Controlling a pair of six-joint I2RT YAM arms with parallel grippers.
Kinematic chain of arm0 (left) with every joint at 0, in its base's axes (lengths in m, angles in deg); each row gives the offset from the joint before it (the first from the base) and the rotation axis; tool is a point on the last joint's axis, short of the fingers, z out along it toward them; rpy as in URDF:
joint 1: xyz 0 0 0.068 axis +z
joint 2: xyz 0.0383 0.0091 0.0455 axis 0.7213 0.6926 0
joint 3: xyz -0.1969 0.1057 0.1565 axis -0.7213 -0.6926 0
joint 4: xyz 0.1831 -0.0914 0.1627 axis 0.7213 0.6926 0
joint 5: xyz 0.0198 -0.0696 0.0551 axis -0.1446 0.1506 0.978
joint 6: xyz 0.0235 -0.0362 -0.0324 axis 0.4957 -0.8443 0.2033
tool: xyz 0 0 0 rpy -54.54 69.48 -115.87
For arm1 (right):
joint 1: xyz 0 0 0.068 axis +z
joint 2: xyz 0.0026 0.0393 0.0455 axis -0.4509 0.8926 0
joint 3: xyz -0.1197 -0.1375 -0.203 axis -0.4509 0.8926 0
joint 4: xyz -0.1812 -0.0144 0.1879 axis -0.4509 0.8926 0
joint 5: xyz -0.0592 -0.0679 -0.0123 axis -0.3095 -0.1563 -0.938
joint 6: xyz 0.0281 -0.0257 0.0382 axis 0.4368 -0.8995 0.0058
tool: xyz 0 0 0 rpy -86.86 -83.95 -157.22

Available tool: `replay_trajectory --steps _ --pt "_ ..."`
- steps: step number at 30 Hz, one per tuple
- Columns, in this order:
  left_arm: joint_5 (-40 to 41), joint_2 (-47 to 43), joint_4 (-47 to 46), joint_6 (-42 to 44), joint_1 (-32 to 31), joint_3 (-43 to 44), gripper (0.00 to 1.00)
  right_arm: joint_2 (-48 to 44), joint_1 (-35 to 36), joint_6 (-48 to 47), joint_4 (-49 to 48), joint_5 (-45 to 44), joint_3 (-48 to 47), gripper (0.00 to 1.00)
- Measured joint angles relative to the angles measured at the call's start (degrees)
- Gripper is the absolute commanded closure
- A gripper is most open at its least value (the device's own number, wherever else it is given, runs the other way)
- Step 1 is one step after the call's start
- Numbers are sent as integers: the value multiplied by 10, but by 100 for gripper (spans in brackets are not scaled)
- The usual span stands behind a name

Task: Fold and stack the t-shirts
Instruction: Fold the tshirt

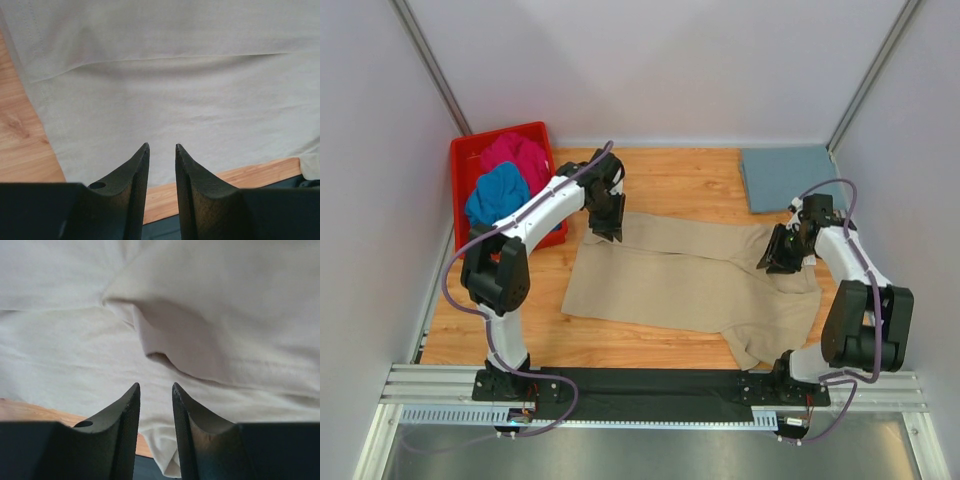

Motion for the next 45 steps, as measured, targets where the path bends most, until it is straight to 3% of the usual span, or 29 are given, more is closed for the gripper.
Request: replay_trajectory --steps 6,12,18,24,29,33,38,45 --pt "-20 -17 -18 -17 -15 -9 65 -67 1 74 67 -43 60 63" --pt "-86 -29 -77 -77 -48 -37 65 -114 1 153 112 -105 -3 64" --pt "-132 -38 -183 -178 -115 -67 64 -60 0 148 64 -130 -38 60" --pt "-151 -28 -270 -261 -156 -70 61 40 3 107 -8 -78 -28 58" --pt "-161 16 -343 -329 -156 -83 58 24 31 91 -10 -58 12 62" --pt "-166 70 -366 -355 -165 -71 57 -46 38 80 39 -71 35 66" --pt "-169 140 -385 -375 -197 -12 56 -130 9 77 82 -103 18 69" --pt "-170 201 -405 -411 -242 59 55 -107 -51 111 94 -178 -21 66"
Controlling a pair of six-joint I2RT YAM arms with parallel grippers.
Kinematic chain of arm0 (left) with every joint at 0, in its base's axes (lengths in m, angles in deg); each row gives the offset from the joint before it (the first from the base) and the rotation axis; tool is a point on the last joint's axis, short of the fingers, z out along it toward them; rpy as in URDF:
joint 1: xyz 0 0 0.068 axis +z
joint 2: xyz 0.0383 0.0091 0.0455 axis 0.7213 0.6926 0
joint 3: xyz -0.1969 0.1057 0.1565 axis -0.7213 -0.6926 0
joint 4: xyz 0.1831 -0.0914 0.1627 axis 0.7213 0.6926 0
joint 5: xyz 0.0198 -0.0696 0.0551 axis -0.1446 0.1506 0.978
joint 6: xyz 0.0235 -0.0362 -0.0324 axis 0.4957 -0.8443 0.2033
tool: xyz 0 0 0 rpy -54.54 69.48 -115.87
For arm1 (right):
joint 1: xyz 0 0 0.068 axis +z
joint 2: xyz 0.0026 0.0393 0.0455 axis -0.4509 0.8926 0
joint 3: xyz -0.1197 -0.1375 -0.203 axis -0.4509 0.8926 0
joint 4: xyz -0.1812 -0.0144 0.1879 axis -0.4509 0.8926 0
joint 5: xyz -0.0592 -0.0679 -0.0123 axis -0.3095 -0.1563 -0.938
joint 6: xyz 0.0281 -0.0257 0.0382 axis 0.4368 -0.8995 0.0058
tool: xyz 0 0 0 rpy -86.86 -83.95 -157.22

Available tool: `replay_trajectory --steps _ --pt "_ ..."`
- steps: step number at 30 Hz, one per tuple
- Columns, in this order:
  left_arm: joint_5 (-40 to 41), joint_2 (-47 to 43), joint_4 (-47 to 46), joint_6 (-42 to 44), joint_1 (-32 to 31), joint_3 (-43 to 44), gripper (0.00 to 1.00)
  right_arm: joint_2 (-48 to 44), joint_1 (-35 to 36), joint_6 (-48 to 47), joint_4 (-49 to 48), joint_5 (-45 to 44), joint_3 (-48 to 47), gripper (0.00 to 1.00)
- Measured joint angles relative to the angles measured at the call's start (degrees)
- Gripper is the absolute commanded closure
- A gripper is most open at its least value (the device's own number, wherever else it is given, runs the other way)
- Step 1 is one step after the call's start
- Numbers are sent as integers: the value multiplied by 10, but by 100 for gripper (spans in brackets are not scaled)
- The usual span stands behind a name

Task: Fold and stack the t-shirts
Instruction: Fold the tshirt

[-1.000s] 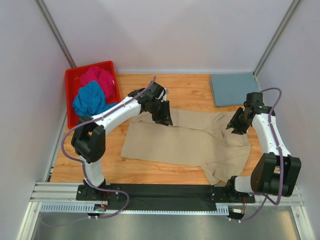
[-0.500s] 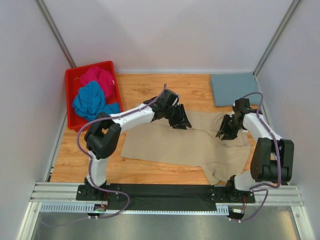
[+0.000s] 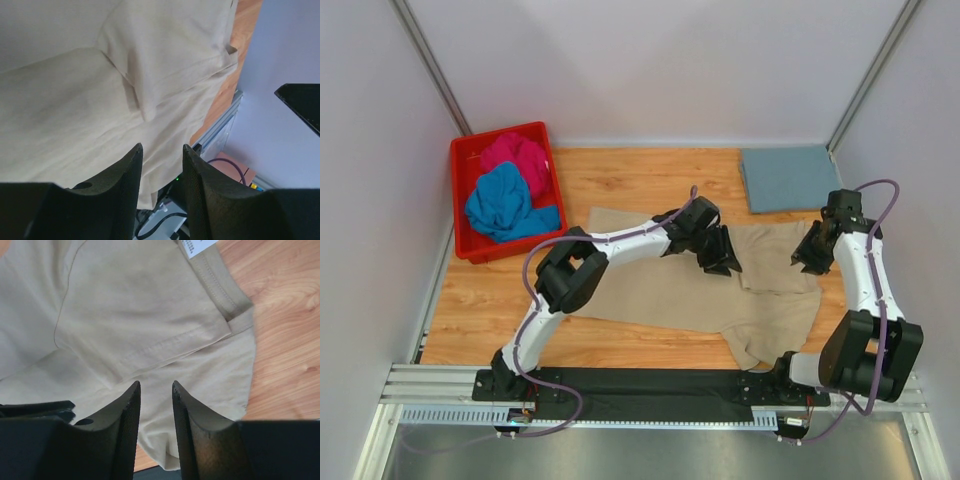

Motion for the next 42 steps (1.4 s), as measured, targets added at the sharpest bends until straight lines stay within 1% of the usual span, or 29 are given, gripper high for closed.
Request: replay_trajectory --steps 4,8,12,15,20,25,32,42 --pt "7 28 -3 -13 -22 35 55 11 -4 19 -4 -28 -11 64" --pt "14 64 7 -16 -43 77 55 41 -33 26 -9 -37 -10 62" --pt "30 71 24 -16 -53 78 55 71 -79 27 -25 -35 -10 62" --pt "36 71 24 -17 -54 72 54 90 -99 21 -44 -31 -9 63" --pt "38 73 17 -24 -50 65 54 126 -120 -4 -80 7 0 64" --pt "37 80 -2 -29 -50 65 54 165 -150 -24 -101 47 0 66" --pt "30 102 -26 -31 -50 73 54 195 -153 -40 -112 89 0 67" --pt "16 112 -40 -31 -49 79 54 195 -153 -44 -123 83 23 65"
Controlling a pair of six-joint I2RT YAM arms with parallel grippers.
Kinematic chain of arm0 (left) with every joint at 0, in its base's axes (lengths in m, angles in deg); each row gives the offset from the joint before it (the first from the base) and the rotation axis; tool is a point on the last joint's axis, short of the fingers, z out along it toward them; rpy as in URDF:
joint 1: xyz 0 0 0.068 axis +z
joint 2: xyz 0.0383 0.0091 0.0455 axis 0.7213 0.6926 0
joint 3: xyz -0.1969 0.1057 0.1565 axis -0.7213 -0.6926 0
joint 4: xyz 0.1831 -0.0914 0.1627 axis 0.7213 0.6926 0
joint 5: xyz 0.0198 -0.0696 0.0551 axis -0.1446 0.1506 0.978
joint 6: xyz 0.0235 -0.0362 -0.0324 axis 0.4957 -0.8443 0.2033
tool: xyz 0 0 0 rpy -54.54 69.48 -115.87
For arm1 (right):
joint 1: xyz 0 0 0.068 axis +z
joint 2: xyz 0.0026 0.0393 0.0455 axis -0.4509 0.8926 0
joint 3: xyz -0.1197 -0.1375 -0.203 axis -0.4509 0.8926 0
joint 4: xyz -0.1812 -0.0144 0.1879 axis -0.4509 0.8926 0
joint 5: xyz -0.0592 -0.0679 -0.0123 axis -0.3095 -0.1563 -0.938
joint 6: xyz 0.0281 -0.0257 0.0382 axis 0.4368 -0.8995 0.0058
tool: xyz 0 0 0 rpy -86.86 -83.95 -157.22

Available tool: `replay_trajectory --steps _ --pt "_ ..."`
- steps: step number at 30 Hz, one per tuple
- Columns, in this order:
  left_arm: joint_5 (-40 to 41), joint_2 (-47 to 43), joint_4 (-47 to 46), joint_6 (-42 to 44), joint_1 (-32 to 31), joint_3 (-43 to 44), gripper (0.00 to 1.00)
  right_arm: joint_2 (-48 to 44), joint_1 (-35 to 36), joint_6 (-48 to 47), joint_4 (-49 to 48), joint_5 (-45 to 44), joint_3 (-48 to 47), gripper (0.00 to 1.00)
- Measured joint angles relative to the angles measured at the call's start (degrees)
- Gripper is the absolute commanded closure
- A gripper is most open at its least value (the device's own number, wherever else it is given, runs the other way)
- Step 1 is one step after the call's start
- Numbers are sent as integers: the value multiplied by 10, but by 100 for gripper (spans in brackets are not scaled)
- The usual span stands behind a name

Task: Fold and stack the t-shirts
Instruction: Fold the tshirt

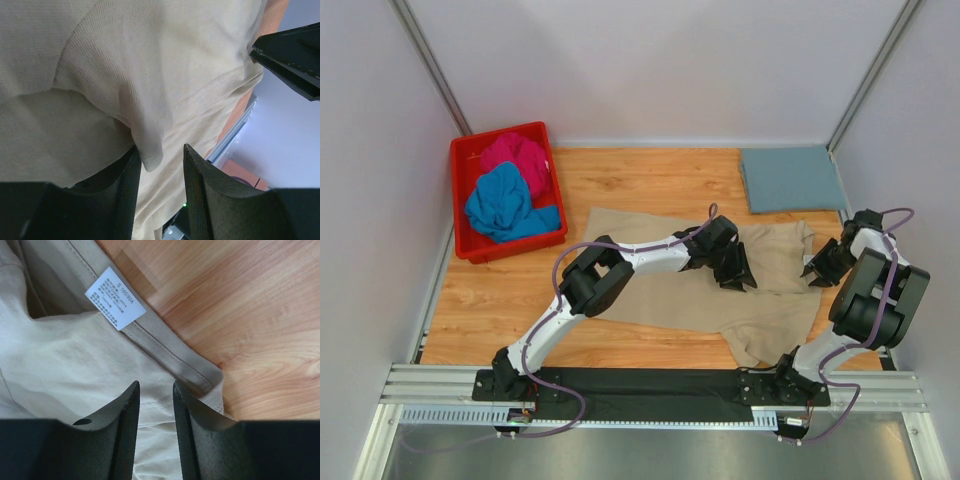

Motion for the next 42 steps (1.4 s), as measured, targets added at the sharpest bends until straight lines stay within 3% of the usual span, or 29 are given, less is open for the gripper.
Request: replay_trajectory --steps 10,16,19,26,40,42 --pt "0 0 -1 2 1 0 56 1 0 0 -4 -7 10 66" --pt "0 0 -1 2 3 0 64 6 0 0 -10 -9 14 68" --pt "0 0 -1 2 3 0 72 8 0 0 -12 -9 17 73" --pt "-4 0 -1 1 3 0 98 8 0 -4 -13 -9 18 100" --pt "-20 0 14 -5 9 7 100 -4 0 -5 24 -15 7 99" --pt "-23 0 14 -5 10 7 100 -10 0 -6 26 -15 7 84"
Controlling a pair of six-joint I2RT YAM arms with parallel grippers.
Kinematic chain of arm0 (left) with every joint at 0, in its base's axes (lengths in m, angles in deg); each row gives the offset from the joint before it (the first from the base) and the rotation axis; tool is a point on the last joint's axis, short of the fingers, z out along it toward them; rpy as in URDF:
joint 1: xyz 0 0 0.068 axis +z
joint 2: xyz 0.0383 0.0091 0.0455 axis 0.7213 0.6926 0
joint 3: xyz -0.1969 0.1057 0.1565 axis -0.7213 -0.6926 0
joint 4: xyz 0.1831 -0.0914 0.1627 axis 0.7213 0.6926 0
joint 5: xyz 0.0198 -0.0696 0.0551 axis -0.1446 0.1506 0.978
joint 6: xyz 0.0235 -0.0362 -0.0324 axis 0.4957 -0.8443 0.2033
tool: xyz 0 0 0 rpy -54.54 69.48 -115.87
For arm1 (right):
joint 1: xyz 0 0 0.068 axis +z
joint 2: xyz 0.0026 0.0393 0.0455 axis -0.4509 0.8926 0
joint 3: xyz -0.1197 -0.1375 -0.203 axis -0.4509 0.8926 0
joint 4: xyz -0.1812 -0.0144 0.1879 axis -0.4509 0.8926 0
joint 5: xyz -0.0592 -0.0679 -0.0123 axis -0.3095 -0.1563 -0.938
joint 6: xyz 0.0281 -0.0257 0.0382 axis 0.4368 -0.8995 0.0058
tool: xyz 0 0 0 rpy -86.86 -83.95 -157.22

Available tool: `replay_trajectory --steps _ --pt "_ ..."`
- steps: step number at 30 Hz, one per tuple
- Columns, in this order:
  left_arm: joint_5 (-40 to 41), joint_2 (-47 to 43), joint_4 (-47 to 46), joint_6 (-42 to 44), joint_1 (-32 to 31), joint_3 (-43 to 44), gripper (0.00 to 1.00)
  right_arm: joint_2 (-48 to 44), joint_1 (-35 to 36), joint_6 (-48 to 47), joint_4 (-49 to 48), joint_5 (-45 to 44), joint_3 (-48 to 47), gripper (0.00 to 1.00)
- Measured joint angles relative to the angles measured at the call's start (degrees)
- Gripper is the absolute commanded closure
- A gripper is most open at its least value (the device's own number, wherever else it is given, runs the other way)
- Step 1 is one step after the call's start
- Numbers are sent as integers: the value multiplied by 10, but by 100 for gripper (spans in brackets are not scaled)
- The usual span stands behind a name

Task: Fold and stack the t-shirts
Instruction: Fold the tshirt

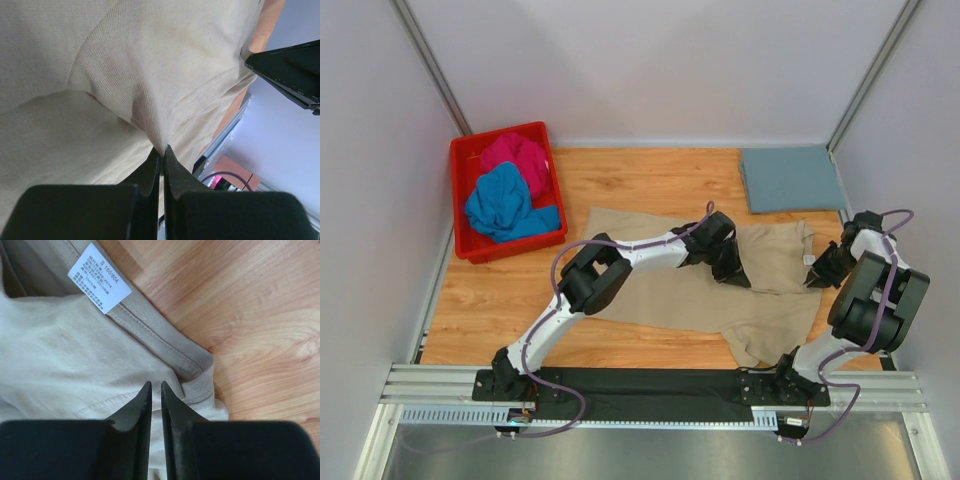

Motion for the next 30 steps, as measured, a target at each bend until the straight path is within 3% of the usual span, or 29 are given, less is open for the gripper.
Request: replay_trajectory --steps 3,10,24,30 --pt "-5 0 2 -2 2 3 100 -7 0 -3 3 2 0 68" --pt "-18 0 2 -12 3 6 100 -9 0 -2 18 -10 0 61" --pt "-33 1 2 -21 12 7 100 -1 0 2 -13 -5 30 69" --pt "-36 11 7 -21 12 15 100 1 0 2 -14 -15 32 94"
